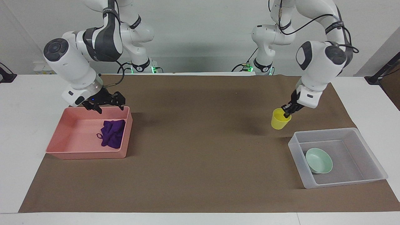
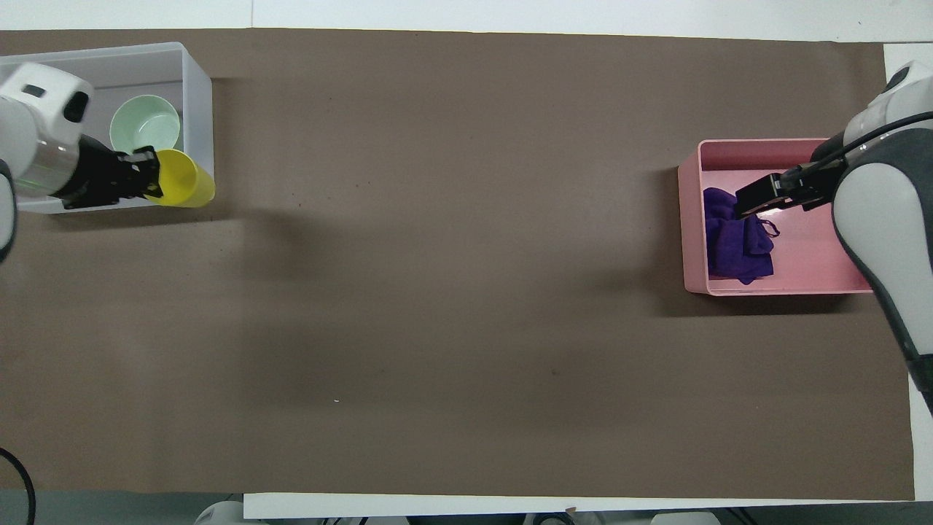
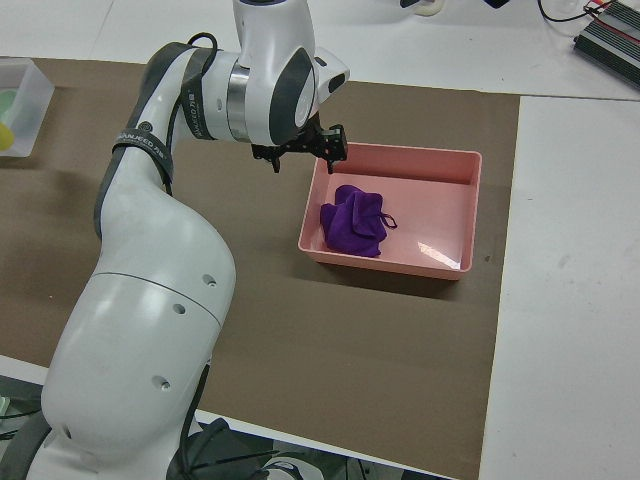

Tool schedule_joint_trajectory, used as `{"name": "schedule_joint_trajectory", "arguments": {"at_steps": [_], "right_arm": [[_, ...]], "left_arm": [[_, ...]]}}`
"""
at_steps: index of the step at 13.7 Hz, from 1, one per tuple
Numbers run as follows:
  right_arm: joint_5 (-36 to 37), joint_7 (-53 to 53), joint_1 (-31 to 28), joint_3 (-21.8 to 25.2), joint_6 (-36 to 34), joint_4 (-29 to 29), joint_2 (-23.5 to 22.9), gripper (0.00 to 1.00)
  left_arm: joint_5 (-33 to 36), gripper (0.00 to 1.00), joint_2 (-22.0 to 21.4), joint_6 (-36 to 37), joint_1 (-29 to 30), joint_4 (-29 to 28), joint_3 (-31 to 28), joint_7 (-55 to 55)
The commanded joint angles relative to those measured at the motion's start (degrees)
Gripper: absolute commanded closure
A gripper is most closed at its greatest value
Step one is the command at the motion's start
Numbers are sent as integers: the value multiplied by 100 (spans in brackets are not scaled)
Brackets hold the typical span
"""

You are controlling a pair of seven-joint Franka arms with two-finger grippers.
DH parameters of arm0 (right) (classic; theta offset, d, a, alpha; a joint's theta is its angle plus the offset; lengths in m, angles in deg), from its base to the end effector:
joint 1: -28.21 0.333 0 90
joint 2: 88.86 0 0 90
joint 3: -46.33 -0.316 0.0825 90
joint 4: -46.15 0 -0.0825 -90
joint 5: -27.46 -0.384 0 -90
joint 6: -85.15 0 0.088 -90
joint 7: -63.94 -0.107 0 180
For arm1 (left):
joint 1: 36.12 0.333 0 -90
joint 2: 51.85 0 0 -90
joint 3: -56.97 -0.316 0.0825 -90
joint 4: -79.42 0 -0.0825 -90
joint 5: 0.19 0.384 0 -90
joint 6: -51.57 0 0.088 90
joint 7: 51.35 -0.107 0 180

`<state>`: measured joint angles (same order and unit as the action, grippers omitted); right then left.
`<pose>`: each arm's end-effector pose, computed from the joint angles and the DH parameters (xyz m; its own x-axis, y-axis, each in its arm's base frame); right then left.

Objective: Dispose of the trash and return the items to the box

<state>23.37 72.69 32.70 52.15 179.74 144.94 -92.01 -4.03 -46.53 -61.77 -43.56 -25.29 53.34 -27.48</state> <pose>0.5661 -0.0049 0.5282 0.9856 0.1228 -0.1166 0.1135 -0.9901 -0.0829 0.5929 -0.0448 0.4845 0.9299 0.3666 0.0293 0.3637 -0.9285 0.0753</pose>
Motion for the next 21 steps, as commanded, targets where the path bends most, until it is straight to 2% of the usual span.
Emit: {"name": "schedule_joint_trajectory", "arguments": {"at_steps": [1,4,6,8,10,11,12,13,15,17,19,21], "right_arm": [[75,-66,-45,-19,-589,-395,86,1],[128,-14,-36,-37,-897,-370,366,1],[128,283,-45,-37,-968,-264,508,1],[172,373,-36,-37,-1144,-194,604,1],[172,330,-36,-46,-1127,209,919,1],[172,312,-36,-37,-1101,307,999,1],[172,312,-36,-37,-1109,281,1000,1],[172,320,-36,-37,-1118,281,1000,1],[181,312,-36,-37,-1110,290,1009,1],[277,312,-36,-46,-1048,281,1009,1],[418,312,-27,-46,-838,281,1000,1],[418,268,-36,-46,-723,272,992,1]], "left_arm": [[-11,100,1013,-73,523,1003,38,-66],[-2,100,1673,-283,691,1523,29,-75],[-11,100,1780,-696,866,1481,38,-84],[-55,100,1876,-742,832,1480,29,-66],[-117,100,1921,-881,858,1437,38,-75],[-99,91,1921,-1074,824,1297,29,-92],[-99,49,1912,-1189,806,1183,38,-101],[-82,3,1903,-1216,797,1155,38,-110],[-55,1,1860,-1015,727,1260,38,-93],[93,0,1641,-341,709,1497,47,-119],[217,0,1142,274,700,1489,82,-346],[217,0,579,1205,700,1463,91,-1212]]}}
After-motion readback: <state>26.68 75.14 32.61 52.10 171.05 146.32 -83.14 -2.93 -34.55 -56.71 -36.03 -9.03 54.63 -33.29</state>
